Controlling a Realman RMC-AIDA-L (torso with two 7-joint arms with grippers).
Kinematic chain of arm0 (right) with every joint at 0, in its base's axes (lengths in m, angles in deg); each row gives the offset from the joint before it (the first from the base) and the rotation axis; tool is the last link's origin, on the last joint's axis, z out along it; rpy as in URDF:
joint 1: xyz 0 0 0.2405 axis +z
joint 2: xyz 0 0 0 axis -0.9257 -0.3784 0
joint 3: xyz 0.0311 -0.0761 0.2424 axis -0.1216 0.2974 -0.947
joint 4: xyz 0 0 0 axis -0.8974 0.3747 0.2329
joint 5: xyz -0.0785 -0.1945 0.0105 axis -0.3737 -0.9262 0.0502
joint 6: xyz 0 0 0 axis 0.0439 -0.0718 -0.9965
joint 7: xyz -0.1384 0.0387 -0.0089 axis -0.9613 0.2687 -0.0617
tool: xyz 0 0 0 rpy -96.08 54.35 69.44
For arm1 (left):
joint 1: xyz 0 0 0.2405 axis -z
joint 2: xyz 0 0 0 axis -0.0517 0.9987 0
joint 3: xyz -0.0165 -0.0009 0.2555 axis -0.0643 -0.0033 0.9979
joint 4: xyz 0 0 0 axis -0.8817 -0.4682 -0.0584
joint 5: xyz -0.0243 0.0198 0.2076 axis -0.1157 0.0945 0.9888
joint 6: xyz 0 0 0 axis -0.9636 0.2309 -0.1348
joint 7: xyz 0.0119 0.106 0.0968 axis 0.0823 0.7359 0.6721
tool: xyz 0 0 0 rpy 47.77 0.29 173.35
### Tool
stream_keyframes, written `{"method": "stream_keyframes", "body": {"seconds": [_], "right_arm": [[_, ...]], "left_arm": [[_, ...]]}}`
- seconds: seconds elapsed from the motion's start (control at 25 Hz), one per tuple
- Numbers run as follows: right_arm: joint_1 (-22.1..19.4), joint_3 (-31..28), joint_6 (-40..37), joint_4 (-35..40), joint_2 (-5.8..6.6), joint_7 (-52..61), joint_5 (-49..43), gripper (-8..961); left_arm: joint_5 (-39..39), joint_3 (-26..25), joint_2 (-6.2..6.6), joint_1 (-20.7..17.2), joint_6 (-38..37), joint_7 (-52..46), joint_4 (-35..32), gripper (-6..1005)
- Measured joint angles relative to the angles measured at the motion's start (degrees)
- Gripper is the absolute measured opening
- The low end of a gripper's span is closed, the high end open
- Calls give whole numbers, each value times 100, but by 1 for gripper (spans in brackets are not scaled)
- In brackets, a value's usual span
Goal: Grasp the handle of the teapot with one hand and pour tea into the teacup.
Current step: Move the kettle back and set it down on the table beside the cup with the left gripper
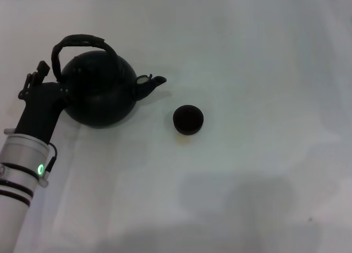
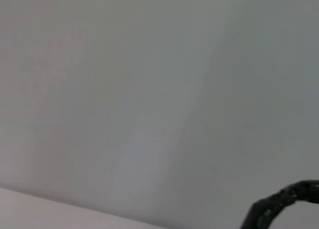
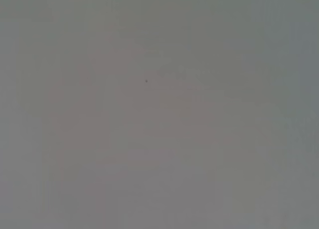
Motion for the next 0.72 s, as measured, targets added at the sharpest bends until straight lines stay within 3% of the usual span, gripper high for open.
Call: {"method": "stream_keyframes", "body": {"seconds": [0.32,0.72], "right_arm": [[-23,70,-10,-1,1,6,-8,844],[-25,70,-31,-2,9,5,-10,845]], "left_arm": [[346,-1,14,-156,-104,7,22,803],[756,7,18,-793,-1057,13,24,800]]}}
